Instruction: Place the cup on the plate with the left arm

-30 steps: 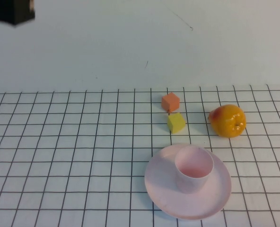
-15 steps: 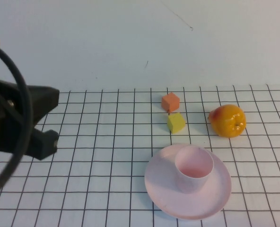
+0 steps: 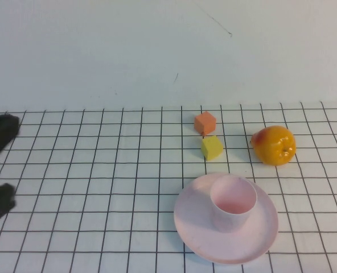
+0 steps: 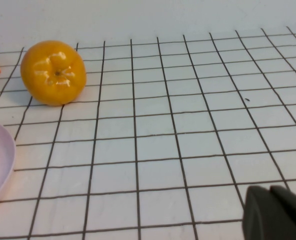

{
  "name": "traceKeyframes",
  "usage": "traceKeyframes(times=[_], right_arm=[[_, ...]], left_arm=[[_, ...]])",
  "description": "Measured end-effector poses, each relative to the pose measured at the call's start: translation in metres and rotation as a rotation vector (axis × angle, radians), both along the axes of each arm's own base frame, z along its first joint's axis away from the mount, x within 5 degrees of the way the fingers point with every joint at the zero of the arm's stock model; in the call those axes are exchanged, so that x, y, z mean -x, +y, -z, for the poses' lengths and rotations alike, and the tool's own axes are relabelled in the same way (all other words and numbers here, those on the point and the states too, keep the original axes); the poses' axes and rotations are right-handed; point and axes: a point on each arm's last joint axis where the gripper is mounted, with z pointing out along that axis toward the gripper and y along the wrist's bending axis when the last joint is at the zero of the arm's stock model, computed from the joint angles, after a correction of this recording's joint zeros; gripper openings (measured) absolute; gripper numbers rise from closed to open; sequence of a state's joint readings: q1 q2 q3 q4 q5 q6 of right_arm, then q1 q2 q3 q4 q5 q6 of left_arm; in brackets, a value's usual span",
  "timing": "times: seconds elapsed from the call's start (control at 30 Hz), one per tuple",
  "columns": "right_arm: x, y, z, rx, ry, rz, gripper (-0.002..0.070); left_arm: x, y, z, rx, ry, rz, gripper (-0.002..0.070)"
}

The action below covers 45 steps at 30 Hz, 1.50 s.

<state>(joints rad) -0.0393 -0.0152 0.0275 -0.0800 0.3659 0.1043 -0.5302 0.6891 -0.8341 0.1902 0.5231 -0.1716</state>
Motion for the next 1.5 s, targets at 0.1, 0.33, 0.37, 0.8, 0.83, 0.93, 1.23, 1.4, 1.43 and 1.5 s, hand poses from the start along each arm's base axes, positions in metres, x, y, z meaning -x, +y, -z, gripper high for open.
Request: traceKeyframes(times=[0.1,0.33,0.37,0.8,0.83,0.93,1.23,1.4,1.43,1.5], right_arm=[[0.000,0.000,0.000,0.000,0.000,0.000,-0.0002],[0.000,0.000,0.000,0.000,0.000,0.000,-0.0002],[0.000,0.000,0.000,0.000,0.000,0.000,-0.0002],[0.000,0.000,0.000,0.000,0.000,0.000,-0.0002],[0.000,0.000,0.000,0.000,0.000,0.000,-0.0002],[0.000,0.000,0.000,0.000,0.000,0.000,-0.0002],[0.000,0.000,0.000,0.000,0.000,0.000,-0.0002],[0.000,0.000,0.000,0.000,0.000,0.000,-0.0002],[0.000,0.000,0.000,0.000,0.000,0.000,-0.0002],[0.000,0.000,0.000,0.000,0.000,0.000,-0.0002]], left_arm=[[0.022,0.021,-0.001,0.083,-0.180,-0.063,-0.0001],[0.059,0.046,0.044,0.234,-0.421,-0.209,-0.0001],[0.062,0.048,0.057,0.246,-0.415,-0.236,-0.0001],[0.062,0.058,0.194,0.354,-0.129,-0.486,-0.0001],[0.062,0.058,0.197,0.352,-0.092,-0.492,-0.0001],[0.064,0.058,0.208,0.329,0.016,-0.506,-0.0001],[0.066,0.056,0.210,0.294,0.053,-0.483,-0.0001],[0.066,0.056,0.210,0.292,0.053,-0.483,-0.0001],[0.066,0.056,0.210,0.289,0.050,-0.479,-0.0001],[0.066,0.056,0.210,0.267,0.045,-0.466,-0.0001]])
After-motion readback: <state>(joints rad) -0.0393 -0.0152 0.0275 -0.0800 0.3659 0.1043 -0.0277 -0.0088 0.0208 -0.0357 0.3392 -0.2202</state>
